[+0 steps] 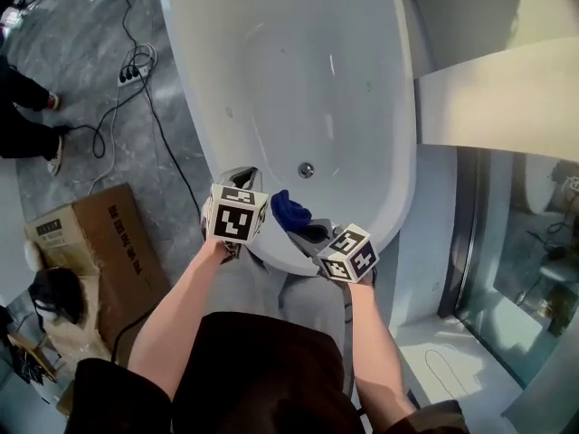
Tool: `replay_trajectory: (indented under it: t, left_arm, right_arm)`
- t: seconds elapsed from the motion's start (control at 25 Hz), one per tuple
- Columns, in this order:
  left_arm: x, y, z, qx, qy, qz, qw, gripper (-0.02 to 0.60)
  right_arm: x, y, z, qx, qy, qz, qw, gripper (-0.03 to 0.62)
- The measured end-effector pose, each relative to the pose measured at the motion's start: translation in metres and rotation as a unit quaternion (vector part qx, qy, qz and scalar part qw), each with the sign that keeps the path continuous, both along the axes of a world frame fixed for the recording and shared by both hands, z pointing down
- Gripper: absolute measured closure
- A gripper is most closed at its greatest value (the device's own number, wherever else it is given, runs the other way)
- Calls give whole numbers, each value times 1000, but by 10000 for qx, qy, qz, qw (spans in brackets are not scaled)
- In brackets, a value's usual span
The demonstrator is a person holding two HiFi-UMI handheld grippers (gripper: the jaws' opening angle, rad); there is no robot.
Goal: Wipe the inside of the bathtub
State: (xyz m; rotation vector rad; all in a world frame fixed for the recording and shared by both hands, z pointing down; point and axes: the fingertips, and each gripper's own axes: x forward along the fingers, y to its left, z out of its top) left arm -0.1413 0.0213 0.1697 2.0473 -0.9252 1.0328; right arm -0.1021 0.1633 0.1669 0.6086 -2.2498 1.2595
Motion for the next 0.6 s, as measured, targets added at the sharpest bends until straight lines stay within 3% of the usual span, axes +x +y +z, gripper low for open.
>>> replay_trajectory:
  t: [0.32, 0.6]
  left_arm:
    - [4, -7, -97, 926, 256, -328, 9948, 580]
    - [35, 9, -190, 1956, 499, -689, 9770, 580]
  right_arm:
    - [6, -49, -93, 1259, 8, 468, 9909, 576]
    - [48, -60, -183, 2521, 50, 405, 9668, 576]
